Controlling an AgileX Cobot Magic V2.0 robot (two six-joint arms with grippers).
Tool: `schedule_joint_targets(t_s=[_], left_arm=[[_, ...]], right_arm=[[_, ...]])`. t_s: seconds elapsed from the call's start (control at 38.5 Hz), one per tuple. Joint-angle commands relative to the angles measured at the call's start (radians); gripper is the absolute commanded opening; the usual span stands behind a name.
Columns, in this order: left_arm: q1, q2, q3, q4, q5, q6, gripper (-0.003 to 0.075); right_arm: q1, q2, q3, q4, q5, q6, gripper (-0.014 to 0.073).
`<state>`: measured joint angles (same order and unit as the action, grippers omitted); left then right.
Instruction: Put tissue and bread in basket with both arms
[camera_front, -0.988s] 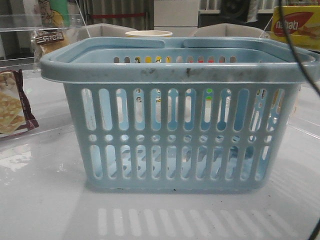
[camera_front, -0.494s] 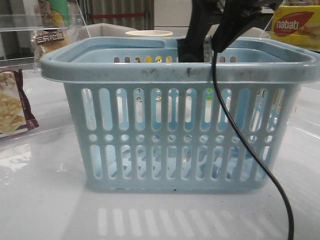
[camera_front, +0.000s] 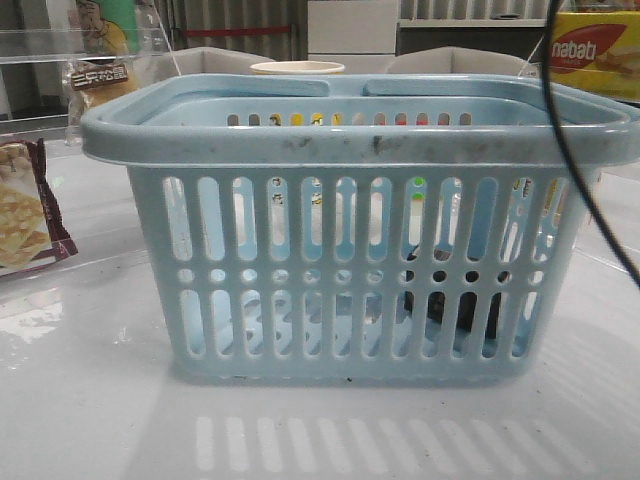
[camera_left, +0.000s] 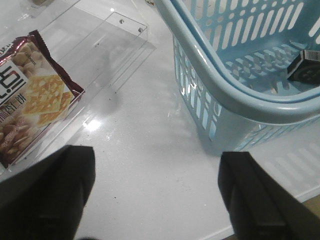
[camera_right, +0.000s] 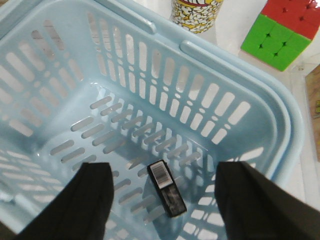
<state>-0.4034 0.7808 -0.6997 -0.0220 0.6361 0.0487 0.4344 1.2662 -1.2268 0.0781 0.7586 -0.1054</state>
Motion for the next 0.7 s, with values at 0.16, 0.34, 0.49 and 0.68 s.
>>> schedule_joint_targets(t_s=[0.16, 0.34, 0.49, 0.68], left_arm=[[-0.010, -0.001, -0.027, -0.011, -0.073, -0.001, 0.0560], [-0.010, -0.001, -0.027, -0.011, -0.075, -0.001, 0.0560], [-0.010, -0.001, -0.027, -0.012, -0.087, -0.001, 0.0567], [0.022, 0.028, -0.059, -0.012, -0.123, -0.049, 0.0671]], right_arm=[[0.002, -0.262, 0.167, -0.045, -0.088, -0.018, 0.0545], [0.001, -0.384, 0.285, -0.045, -0.122, -0.018, 0.0545], [0.001, -0.419, 0.323, -0.045, -0.095, -0.018, 0.0545], [0.001, -0.412, 0.323, -0.045, -0.053, -0.018, 0.0545]])
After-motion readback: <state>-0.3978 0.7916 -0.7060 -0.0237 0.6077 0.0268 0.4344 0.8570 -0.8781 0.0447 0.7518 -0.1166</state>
